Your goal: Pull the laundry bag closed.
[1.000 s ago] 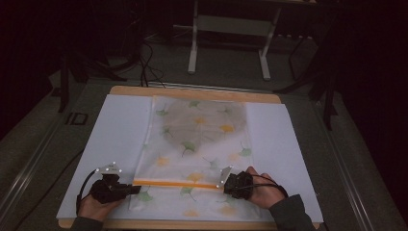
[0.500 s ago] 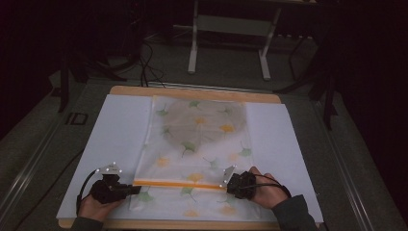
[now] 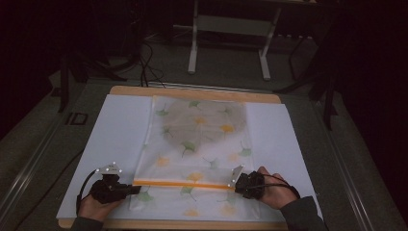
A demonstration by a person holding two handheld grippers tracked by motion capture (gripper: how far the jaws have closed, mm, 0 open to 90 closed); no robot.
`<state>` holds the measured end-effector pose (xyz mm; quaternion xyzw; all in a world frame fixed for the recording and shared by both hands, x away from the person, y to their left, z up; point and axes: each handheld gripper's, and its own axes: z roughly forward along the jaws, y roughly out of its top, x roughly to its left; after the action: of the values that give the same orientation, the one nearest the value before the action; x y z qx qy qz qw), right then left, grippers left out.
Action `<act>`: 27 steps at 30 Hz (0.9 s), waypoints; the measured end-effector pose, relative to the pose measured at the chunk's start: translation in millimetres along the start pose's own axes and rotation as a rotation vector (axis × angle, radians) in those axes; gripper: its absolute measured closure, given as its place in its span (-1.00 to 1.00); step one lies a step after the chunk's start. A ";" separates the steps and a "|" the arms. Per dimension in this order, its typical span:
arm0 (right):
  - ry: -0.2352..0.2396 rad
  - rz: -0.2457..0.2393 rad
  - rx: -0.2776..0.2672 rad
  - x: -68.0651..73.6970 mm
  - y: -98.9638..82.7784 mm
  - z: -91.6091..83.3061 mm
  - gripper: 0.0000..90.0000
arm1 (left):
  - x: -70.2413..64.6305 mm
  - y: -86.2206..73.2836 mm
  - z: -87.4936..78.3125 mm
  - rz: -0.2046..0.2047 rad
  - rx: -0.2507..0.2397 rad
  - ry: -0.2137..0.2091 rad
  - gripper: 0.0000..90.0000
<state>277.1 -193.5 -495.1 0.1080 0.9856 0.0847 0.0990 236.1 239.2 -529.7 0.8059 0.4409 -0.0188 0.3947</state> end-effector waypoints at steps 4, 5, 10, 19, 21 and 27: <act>-0.002 0.011 0.001 -1.9 -7.3 -2.4 0.89 | -0.1 0.0 0.1 0.001 -0.001 -0.001 0.93; -0.002 0.011 0.001 -1.9 -7.3 -2.4 0.89 | -0.1 0.1 0.2 0.001 0.000 0.000 0.93; -0.005 0.022 0.008 -2.6 -14.4 -6.7 0.89 | 0.2 0.0 0.0 0.000 0.002 -0.001 0.94; -0.007 0.040 0.034 -5.7 -27.5 -8.4 0.89 | 0.4 -0.3 0.0 0.000 0.000 -0.001 0.93; -0.007 0.051 0.036 -6.7 -33.5 -9.1 0.89 | 0.6 -0.5 0.3 0.000 0.003 -0.003 0.93; 0.003 0.086 0.017 -10.0 -43.8 -12.7 0.90 | 0.2 -0.7 1.6 0.003 0.012 -0.016 0.93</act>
<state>275.4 -239.9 -489.3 0.1509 0.9809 0.0807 0.0930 236.2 238.5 -531.3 0.8087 0.4364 -0.0274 0.3935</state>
